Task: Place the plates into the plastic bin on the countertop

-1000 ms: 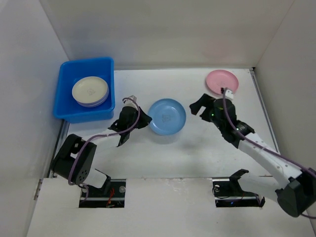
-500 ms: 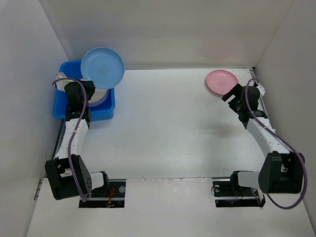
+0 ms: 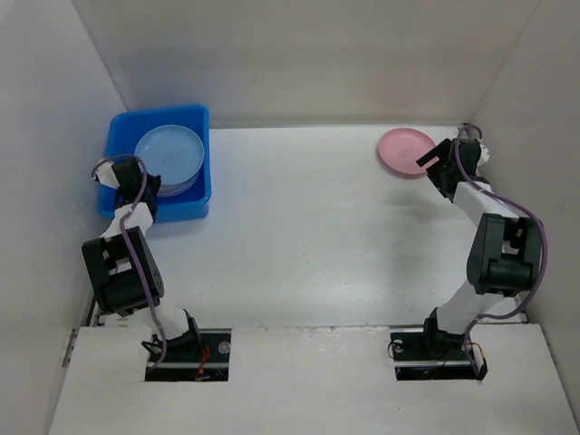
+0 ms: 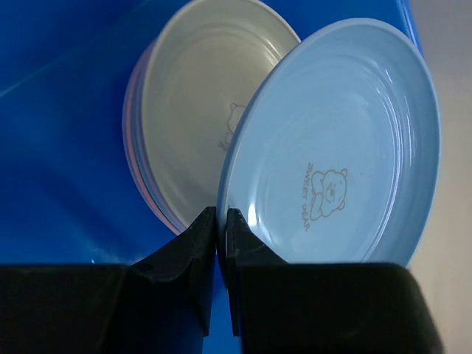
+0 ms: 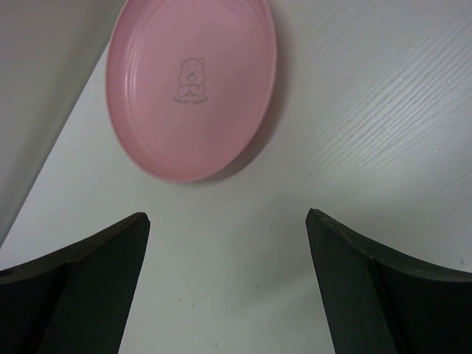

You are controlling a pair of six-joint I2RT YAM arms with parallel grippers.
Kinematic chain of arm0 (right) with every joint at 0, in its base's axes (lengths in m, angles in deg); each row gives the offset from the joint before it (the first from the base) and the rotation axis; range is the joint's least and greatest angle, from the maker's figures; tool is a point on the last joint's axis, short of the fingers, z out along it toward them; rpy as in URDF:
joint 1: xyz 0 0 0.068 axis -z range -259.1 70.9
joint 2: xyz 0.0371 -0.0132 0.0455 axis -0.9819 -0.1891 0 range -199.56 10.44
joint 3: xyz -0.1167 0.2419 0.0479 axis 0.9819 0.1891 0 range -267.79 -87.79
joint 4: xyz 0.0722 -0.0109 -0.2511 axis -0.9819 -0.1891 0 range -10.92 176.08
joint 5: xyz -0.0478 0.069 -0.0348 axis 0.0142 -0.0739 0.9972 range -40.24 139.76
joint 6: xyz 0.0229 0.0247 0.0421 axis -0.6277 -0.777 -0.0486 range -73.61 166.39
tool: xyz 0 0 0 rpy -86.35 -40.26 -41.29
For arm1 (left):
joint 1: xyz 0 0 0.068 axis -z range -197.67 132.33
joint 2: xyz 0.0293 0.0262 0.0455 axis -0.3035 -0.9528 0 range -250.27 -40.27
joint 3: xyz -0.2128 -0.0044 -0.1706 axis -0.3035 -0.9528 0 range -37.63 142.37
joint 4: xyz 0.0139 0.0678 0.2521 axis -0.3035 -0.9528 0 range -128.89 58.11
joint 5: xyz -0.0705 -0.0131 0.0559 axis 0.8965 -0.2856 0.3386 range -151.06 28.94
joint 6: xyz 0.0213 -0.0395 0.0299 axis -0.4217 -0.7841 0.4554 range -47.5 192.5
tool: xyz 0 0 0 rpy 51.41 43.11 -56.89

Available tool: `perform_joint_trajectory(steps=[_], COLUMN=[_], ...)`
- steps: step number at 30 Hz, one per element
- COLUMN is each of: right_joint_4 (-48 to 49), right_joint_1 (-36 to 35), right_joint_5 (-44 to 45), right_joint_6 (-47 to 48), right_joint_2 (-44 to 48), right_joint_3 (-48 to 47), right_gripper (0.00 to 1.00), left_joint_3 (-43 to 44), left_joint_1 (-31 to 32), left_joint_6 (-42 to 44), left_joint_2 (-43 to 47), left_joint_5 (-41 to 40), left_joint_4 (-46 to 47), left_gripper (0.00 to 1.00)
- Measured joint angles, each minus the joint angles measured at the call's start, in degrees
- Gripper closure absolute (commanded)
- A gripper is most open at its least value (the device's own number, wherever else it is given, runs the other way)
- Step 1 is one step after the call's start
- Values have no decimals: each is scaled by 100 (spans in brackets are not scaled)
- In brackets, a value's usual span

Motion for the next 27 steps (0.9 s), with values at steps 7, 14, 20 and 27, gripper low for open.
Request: perform_joint_trajectory(steps=[7,14,20,27], right_joint_4=[-9,-17,-120,-367], right_joint_1=[63,181,201,199], right_joint_5=[-37,-87,-168,-229], right_joint_6=[-26,-39,-74,-175], right_joint_2=[-463,-1023,-1589,-2118], right_joint_3=[-160,-531,-1150,-1768], right_gripper=[9,11,14,21], left_joint_3=[162,157,-50,-442], left_joint_1=[-59,74,686,1650], left_joint_6=[57,186,369,688], left_joint_2=[-391,-275,769,2238], left_joint_5=[-118,-184,-535,-1132], left_joint_4=[72,138,136,153], left_gripper=[59,7,0,0])
